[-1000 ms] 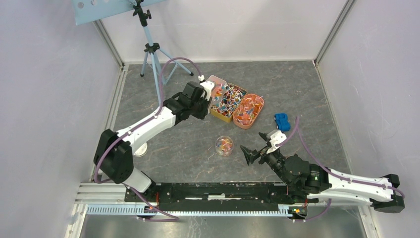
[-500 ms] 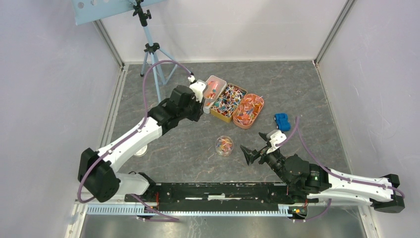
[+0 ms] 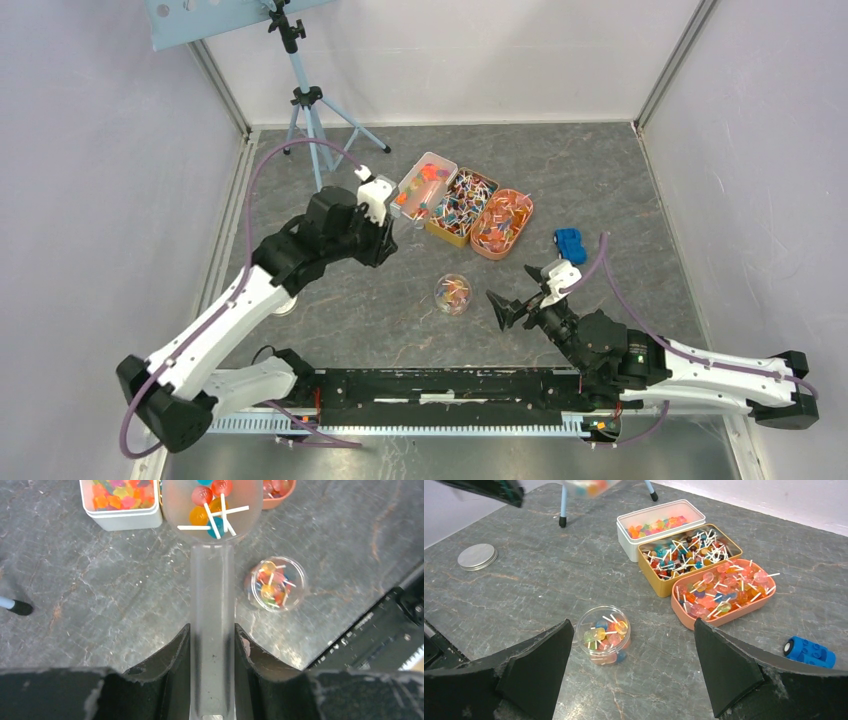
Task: Pack the candies
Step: Scoop the fake candies from the storage box, then place the fake candies in the packing bottle.
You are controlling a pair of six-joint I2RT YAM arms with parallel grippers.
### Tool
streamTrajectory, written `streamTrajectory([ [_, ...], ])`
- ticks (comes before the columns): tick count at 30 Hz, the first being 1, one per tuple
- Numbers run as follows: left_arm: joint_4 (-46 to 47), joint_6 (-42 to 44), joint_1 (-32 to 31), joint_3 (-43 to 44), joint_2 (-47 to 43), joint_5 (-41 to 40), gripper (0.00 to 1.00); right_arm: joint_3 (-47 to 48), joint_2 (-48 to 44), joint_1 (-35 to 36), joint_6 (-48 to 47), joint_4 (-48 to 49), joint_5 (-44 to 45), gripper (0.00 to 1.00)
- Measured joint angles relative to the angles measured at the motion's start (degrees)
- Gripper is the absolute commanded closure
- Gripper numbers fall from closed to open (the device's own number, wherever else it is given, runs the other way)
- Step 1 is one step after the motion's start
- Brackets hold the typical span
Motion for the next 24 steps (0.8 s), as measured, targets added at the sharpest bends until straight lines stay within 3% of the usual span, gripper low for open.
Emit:
streamTrajectory([
  [7, -8.6, -1.7, -0.2, 0.1, -8.9, 4.3, 0.98, 0.0, -1.0, 0.0, -0.3, -0.7, 2.3, 0.02],
  [24, -21.3, -6.5, -0.5, 1.3, -16.1, 10.0, 0.98, 0.7, -1.5, 0.0, -0.5, -1.8, 3.6, 0.02],
])
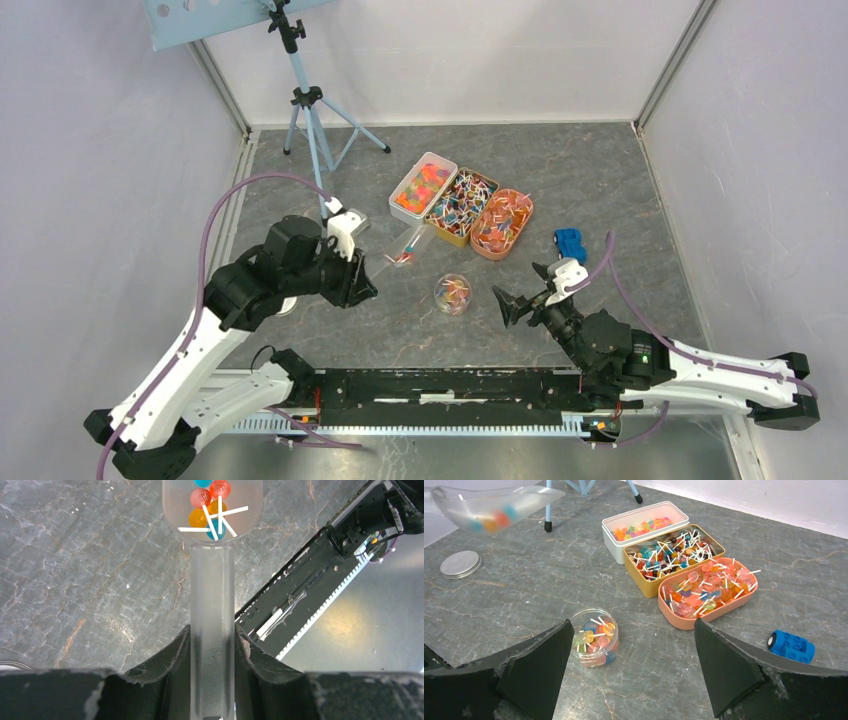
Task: Pack the candies
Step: Place the fake candies in the packing bottle.
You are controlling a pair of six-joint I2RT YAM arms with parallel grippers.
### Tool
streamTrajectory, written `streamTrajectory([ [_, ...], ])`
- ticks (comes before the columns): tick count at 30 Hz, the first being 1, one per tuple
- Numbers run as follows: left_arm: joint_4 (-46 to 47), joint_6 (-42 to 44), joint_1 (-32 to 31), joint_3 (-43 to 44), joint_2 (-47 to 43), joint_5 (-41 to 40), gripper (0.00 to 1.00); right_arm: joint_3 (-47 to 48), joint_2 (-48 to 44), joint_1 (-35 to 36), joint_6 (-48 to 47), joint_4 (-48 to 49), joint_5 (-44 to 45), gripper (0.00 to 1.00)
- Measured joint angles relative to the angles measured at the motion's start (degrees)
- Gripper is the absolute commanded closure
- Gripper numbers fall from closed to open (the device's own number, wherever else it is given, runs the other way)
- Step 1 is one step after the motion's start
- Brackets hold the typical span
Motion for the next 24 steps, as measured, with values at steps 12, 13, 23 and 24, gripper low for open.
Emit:
streamTrajectory([
  [12, -1.8, -0.1, -2.1, -1.8, 1.4, 1.4, 0.98, 0.0, 0.7, 0.0, -0.1, 0.1, 0.0, 0.02],
  [13, -1.9, 0.0, -2.3, -1.8, 2.0, 1.5, 0.98, 0.0, 0.7, 0.0, -0.1, 0.0, 0.0, 0.02],
  [23, -5.8, 0.0, -3.9, -1.6, 7.9, 2.7, 0.98, 0.0, -1.5, 0.0, -1.0, 0.1, 0.6, 0.02],
  [24, -6.3, 0.0, -4.1, -1.3, 8.6, 2.7, 0.98, 0.0, -1.7, 0.0, -1.1, 0.1, 0.7, 0.02],
])
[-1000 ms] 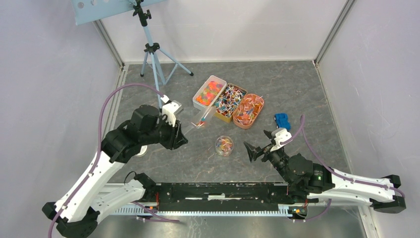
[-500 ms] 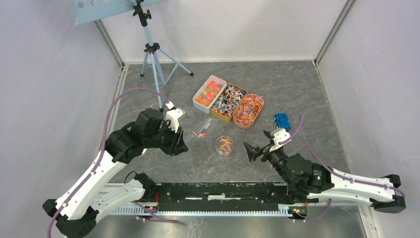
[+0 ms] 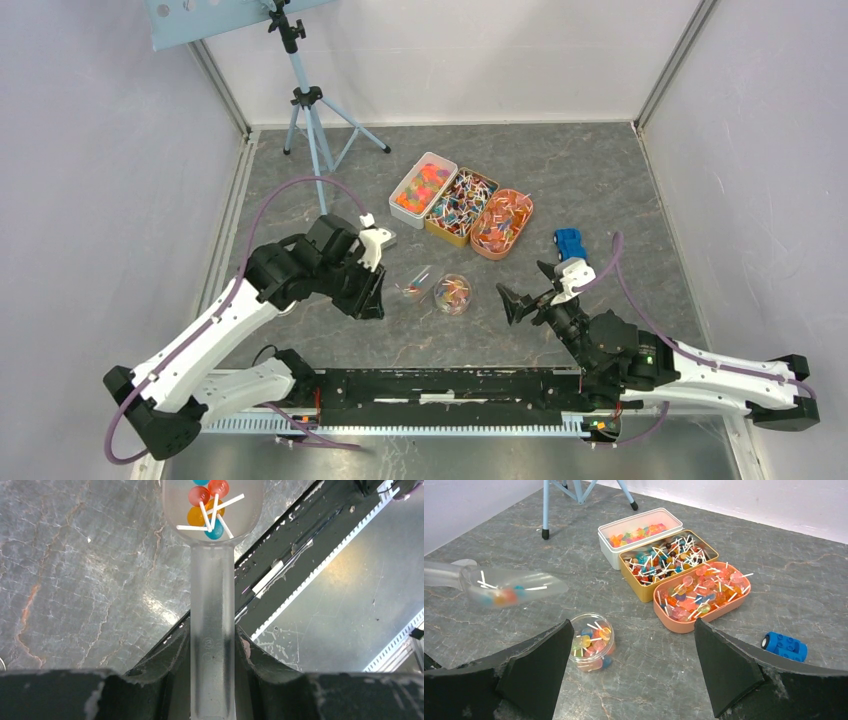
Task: Pack the candies
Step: Place the fake candies in the packing bottle.
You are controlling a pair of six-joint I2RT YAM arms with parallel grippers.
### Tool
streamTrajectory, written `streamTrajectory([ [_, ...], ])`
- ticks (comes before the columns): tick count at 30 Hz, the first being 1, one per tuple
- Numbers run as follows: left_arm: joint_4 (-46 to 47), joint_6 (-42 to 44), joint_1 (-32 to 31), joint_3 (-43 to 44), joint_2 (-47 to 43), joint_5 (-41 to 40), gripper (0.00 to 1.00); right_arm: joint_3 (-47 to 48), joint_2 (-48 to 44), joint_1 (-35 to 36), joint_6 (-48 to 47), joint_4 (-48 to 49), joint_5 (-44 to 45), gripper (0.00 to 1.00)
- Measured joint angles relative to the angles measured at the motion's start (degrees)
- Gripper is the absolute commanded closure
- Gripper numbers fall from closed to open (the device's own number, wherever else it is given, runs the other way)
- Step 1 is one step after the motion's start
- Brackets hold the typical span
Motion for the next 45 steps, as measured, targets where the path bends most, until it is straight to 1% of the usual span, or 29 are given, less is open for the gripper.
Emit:
streamTrajectory([
  [9, -3.0, 0.0, -1.8, 2.4, 4.9, 0.0, 0.98, 0.0, -1.3, 0.0, -0.9, 0.0, 0.5, 0.02],
  [21, -5.2, 0.1, -7.0, 6.1, 11.3, -0.5, 0.98, 0.0, -3.4, 0.0, -1.2, -0.4, 1.1, 0.02],
  [33, -7.4, 0.1, -7.5, 10.6, 17.7, -2.0, 0.98, 0.0, -6.1, 0.0, -1.5, -1.1, 1.6, 0.02],
  [40, -9.7, 0.1, -7.6, 14.2, 20.0, -2.1, 0.98, 0.0, -6.9, 0.0, -1.5, -1.9, 1.8, 0.02],
  [45, -11.1, 0.1, -7.6, 15.2, 21.4, -2.2, 0.98, -0.2, -7.1, 0.0, -1.5, -2.2, 1.8, 0.02],
])
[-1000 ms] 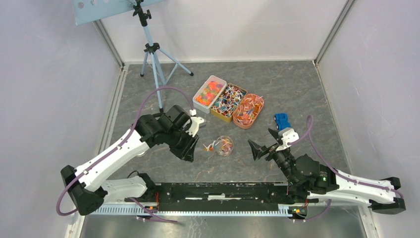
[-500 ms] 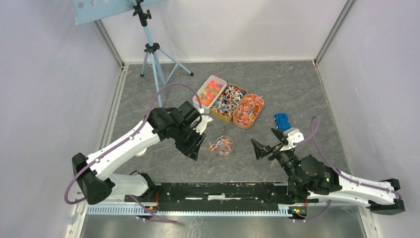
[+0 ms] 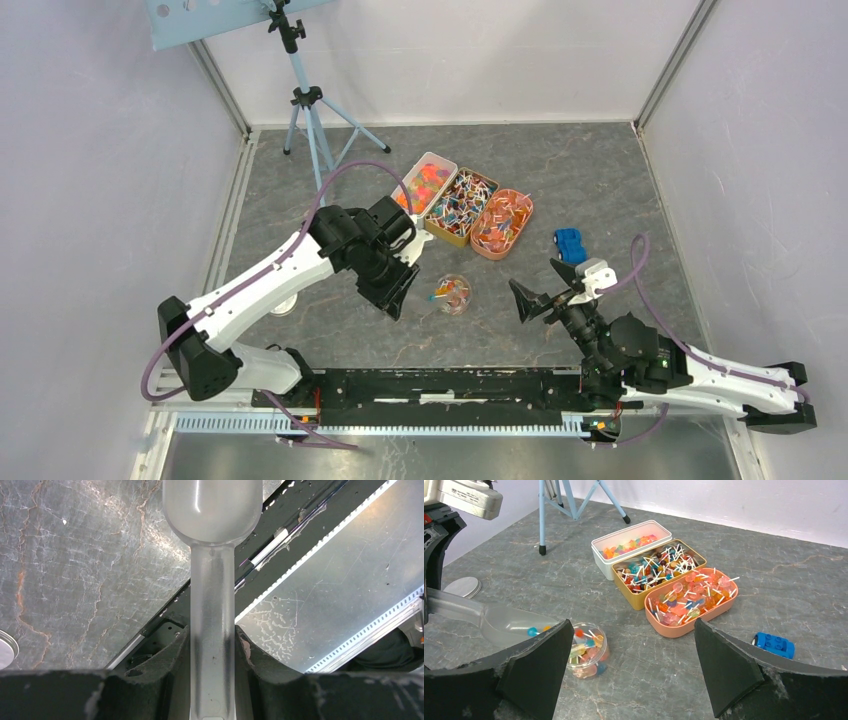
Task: Pack the candies
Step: Place the fake candies in the packing bottle.
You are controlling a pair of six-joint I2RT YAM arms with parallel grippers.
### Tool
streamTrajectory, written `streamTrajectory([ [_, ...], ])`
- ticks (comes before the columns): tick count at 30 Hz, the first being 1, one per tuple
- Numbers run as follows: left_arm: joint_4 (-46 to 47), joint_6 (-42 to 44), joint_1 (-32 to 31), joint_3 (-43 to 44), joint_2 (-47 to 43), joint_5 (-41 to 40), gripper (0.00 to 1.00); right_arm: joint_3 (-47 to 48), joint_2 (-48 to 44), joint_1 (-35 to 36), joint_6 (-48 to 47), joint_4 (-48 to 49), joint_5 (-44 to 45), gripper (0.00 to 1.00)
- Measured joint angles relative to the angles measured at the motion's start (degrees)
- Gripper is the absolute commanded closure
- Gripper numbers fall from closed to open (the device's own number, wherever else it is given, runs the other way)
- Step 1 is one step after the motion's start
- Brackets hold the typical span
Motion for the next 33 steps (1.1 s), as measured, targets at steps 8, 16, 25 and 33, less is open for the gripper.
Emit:
streamTrajectory([
  [8, -1.8, 0.0, 0.0, 1.7, 1.6, -1.2, 0.98, -0.3, -0.2, 0.0, 0.0, 0.1, 0.0, 0.02],
  [16, -2.4, 0.0, 0.0, 2.7, 2.1, -2.1, 0.98, -0.7, 0.0, 0.0, 0.0, 0.1, 0.1, 0.02],
  [25, -3.5, 0.0, 0.0, 6.3, 2.1, -6.1, 0.98, -0.9, 0.7, 0.0, 0.0, 0.7, 0.0, 0.02],
  [33, -5.1, 0.1, 2.1, 12.9, 6.3, -8.9, 0.98, -1.9, 1.2, 0.0, 0.4, 1.4, -0.5, 0.02],
])
